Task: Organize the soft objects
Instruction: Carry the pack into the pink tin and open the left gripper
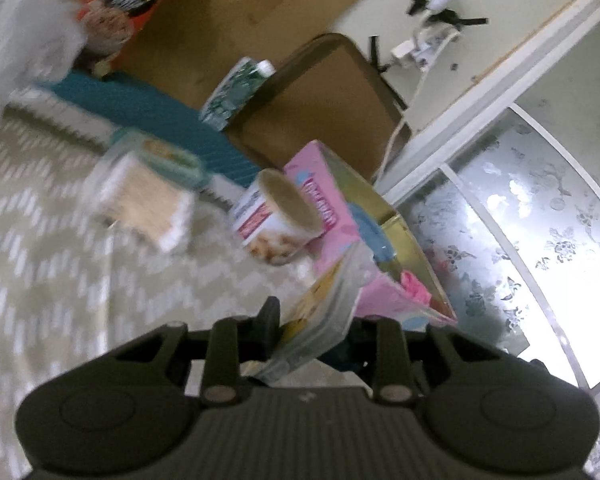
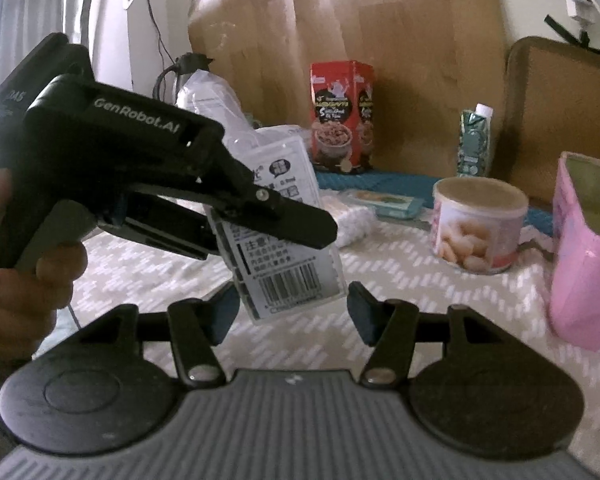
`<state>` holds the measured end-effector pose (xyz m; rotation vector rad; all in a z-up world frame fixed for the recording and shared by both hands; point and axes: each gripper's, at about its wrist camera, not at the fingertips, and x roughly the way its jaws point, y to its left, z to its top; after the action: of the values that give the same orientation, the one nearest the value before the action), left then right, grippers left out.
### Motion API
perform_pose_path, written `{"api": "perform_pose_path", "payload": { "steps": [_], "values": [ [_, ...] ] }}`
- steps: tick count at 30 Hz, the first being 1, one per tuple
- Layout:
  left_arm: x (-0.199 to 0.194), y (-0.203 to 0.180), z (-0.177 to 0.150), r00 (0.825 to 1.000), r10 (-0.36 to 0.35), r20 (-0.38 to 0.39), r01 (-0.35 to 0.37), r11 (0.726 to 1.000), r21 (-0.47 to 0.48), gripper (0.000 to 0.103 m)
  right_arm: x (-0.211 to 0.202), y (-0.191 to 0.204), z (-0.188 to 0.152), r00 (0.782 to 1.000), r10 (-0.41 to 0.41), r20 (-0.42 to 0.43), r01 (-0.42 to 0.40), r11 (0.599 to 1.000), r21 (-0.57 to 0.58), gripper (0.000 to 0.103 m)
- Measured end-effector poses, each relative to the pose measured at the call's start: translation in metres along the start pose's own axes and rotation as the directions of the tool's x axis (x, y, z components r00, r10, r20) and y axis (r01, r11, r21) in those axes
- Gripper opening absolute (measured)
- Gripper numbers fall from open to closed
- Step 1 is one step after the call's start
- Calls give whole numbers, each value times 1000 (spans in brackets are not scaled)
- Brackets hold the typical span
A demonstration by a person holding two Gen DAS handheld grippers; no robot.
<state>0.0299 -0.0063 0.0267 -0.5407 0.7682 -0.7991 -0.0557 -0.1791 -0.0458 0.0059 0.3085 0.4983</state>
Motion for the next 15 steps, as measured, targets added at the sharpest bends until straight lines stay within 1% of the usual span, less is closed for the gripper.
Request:
{"api": "perform_pose_path", "payload": {
  "steps": [4, 8, 12, 15],
  "values": [
    [14, -31, 19, 1000, -28, 2, 28, 997, 70, 27, -14, -8, 14, 997, -48, 64, 51, 998, -44, 61],
    [42, -64, 39, 997, -76, -16, 77, 987, 142, 27, -31, -30, 27, 985, -116, 131, 125, 990, -62, 61],
    [85, -97, 51, 988, -143, -62, 152, 968, 200, 28, -52, -56, 34, 959, -218, 179, 233, 970, -66, 61],
    [123, -116, 55, 979, -170, -113, 192, 955, 228, 29, -68, -79, 34, 935, -300, 191, 315, 948, -53, 61]
  ]
}}
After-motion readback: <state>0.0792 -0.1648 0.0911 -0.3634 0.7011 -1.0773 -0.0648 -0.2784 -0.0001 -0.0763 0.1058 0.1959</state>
